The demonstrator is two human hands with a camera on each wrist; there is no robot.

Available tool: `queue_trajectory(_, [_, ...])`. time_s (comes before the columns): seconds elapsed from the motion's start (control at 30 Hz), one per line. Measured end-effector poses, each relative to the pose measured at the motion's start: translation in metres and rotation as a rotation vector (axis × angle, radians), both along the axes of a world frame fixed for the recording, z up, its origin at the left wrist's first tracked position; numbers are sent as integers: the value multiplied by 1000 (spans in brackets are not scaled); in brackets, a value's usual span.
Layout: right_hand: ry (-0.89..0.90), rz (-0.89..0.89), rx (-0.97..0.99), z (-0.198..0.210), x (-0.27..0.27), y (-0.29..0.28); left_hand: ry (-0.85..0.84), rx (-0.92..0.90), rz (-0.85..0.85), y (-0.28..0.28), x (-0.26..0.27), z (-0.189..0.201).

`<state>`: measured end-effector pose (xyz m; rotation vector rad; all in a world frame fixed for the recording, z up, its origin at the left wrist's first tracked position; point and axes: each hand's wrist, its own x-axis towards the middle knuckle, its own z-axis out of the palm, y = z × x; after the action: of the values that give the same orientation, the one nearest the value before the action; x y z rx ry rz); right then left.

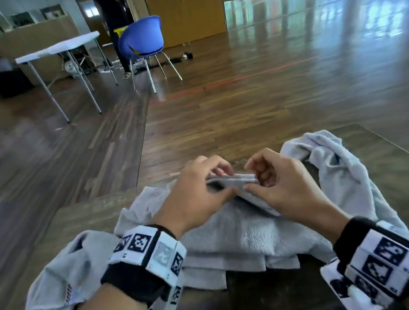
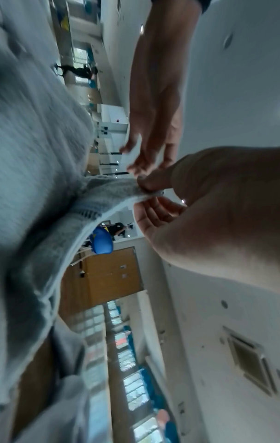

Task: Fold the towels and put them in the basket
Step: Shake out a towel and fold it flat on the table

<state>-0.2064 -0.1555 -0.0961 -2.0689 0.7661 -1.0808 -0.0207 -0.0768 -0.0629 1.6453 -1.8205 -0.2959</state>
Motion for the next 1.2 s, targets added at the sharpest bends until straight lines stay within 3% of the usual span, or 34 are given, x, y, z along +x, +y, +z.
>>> queue_trajectory(0.17, [-19, 11, 53, -6, 3, -6, 142, -45, -23, -8, -16, -17])
queue_trajectory(0.33, [-34, 73, 202, -5, -2, -19, 148, -16, -20, -19, -11, -19])
queue_trajectory(0.5, [-172, 23, 322, -3, -3, -22, 242, -85, 2, -22, -10, -17])
queue_trajectory(0.73, [-196, 51, 410, 4, -3, -15, 176, -101, -43, -23, -20, -23])
queue_trajectory(1.2, [-217, 62, 366, 20, -14, -5, 255, -171, 16, -15, -28, -16])
